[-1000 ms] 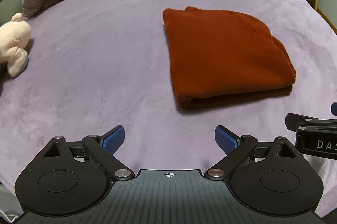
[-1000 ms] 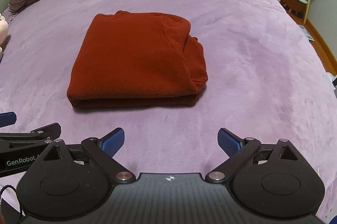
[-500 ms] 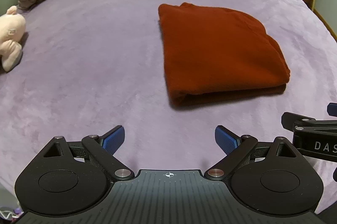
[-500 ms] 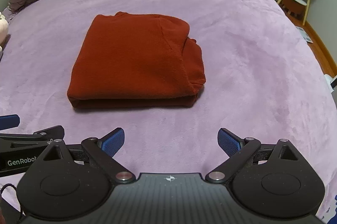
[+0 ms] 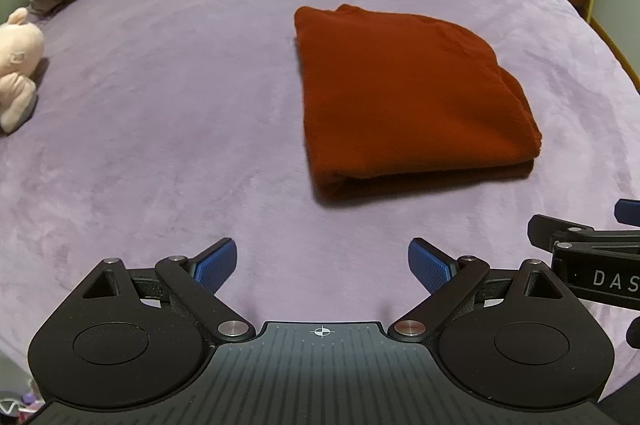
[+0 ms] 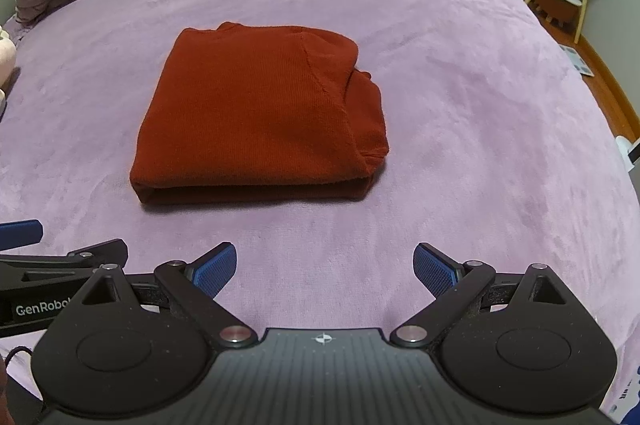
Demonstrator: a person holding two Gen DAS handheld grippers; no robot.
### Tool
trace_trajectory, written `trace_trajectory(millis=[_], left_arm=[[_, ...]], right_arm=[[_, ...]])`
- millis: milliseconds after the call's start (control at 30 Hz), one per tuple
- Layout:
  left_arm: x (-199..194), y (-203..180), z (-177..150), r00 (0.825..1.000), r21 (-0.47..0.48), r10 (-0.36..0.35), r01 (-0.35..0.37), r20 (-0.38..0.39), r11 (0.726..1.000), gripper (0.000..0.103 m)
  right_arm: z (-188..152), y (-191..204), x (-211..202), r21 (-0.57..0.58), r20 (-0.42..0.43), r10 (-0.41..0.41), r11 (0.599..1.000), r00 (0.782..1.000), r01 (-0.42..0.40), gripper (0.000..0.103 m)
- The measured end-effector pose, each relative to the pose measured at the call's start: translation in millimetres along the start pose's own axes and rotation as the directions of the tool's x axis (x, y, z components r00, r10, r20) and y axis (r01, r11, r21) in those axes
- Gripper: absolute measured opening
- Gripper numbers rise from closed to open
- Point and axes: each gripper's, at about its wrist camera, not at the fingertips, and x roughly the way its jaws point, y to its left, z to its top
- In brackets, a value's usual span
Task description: Fold small clothes
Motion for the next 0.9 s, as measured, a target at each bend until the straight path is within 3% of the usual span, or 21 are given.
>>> trace_trajectory(millis=[900], left_arm=[[-3.3,-3.3,3.5,1.0,0.011,0.006,-0.006,0.006,1.0,0.096]], right_arm=[[3.0,-3.9,-3.1,0.001,-0.009,-0.001,1.0,1.0,0.001,0.096]])
